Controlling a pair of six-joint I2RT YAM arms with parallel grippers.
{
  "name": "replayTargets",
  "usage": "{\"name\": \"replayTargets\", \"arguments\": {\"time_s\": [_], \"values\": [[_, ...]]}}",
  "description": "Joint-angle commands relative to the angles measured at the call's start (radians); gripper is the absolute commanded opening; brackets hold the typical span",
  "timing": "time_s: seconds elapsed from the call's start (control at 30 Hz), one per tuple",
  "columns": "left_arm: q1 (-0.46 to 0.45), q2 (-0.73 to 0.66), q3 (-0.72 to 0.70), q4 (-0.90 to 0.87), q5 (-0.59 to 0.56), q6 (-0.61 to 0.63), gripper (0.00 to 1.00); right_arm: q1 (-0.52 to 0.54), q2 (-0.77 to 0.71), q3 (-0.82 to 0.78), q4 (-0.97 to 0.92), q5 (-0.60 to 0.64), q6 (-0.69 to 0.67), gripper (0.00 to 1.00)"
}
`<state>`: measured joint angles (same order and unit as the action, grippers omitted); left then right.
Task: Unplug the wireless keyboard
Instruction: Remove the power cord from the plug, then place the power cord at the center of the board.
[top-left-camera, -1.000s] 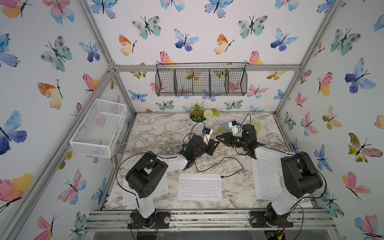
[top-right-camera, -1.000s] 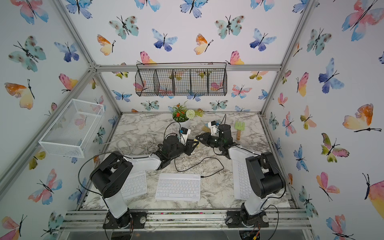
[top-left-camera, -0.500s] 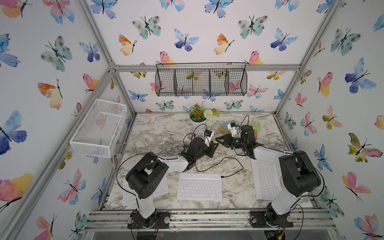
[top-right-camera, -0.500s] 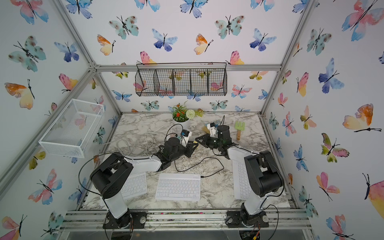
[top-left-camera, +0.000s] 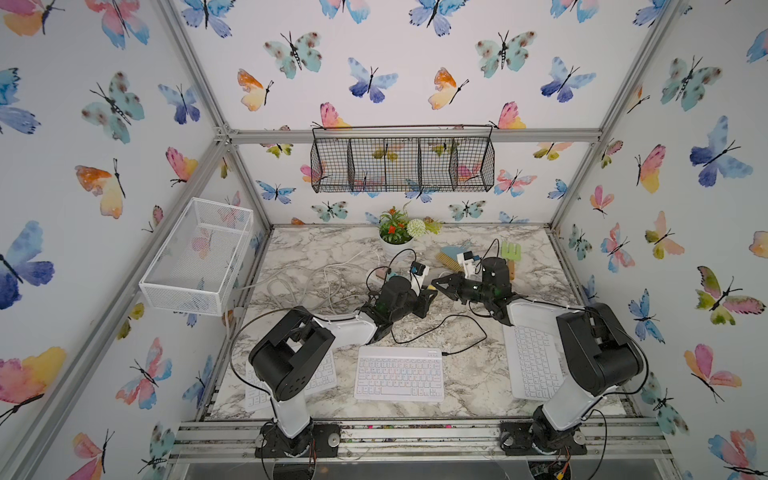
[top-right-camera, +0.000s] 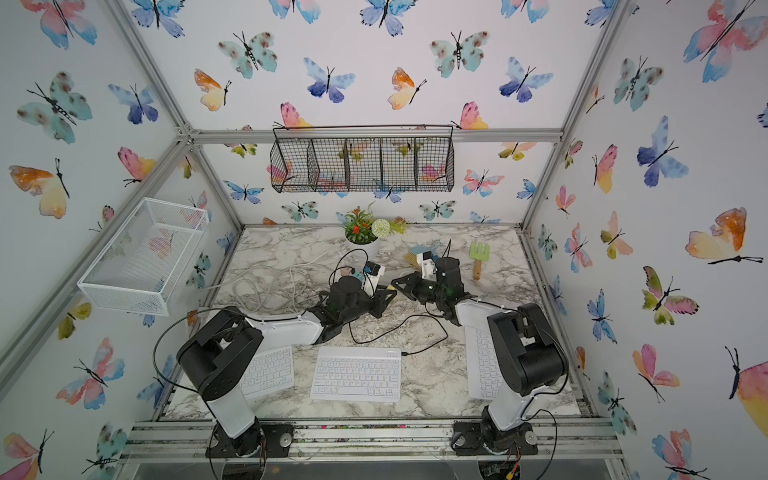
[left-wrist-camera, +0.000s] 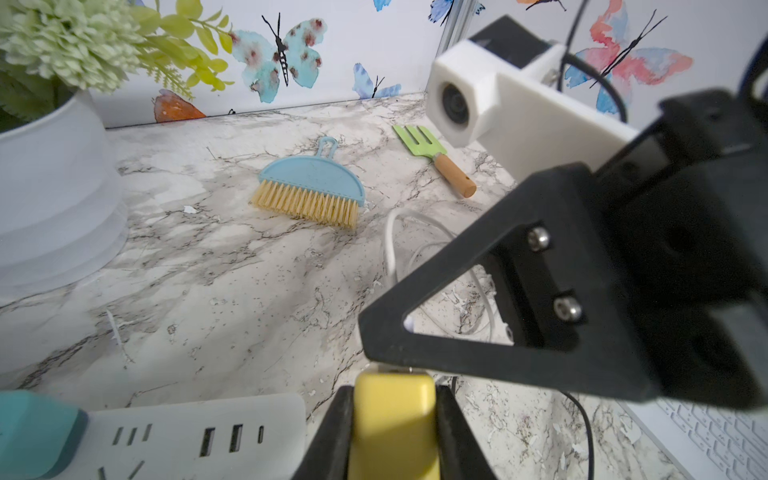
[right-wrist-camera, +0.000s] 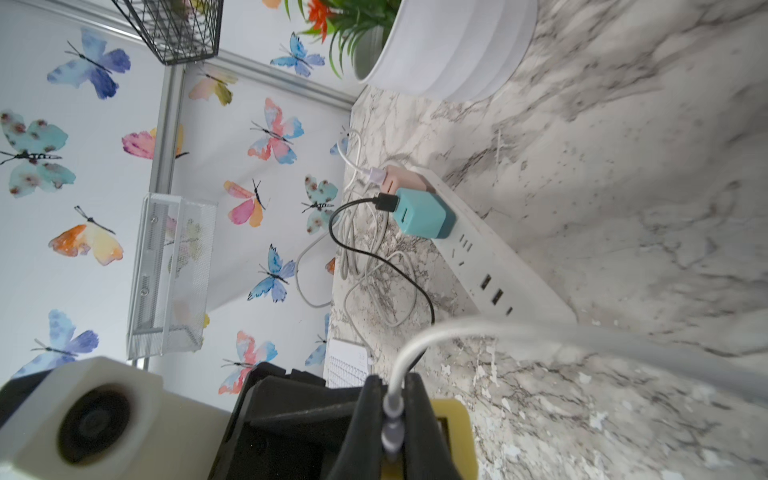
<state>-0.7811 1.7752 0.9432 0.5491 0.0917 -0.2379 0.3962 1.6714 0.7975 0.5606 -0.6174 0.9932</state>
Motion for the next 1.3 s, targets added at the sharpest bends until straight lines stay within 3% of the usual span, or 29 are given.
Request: {"name": "replayTargets", "arguments": {"time_s": [0.0,0.1,0.37,0.47,0.67,1.07,1.27], "values": [[-0.014,0.024,0.088,-0.085,-0.005,-0.044,0.0,0.038,-0.056,-0.036,0.102,0.267,0.023,0.06],[-0.013,0.028,0.09,-0.087,0.01,-0.032,0.0,0.042,-0.054,-0.033,0.109,0.297,0.025,0.05],[-0.015,-0.027,-0.042,0.003,0.094,0.091,0.0,-0.058,0.052,0.098,-0.005,0.038,0.038,0.05],[-0.016,-0.05,-0.088,0.019,0.131,0.133,0.0,-0.085,0.062,0.124,-0.052,0.013,-0.002,0.06],[-0.017,-0.051,-0.079,0.004,0.096,0.083,0.0,-0.097,0.08,0.128,-0.05,-0.019,-0.013,0.06],[0.0,0.133,0.249,-0.186,0.032,-0.037,0.0,-0.1,-0.01,0.22,-0.541,0.362,-0.505,0.1],[0.026,0.28,0.427,-0.281,0.04,-0.101,0.0,-0.121,-0.003,0.229,-0.616,0.452,-0.599,0.1]]}}
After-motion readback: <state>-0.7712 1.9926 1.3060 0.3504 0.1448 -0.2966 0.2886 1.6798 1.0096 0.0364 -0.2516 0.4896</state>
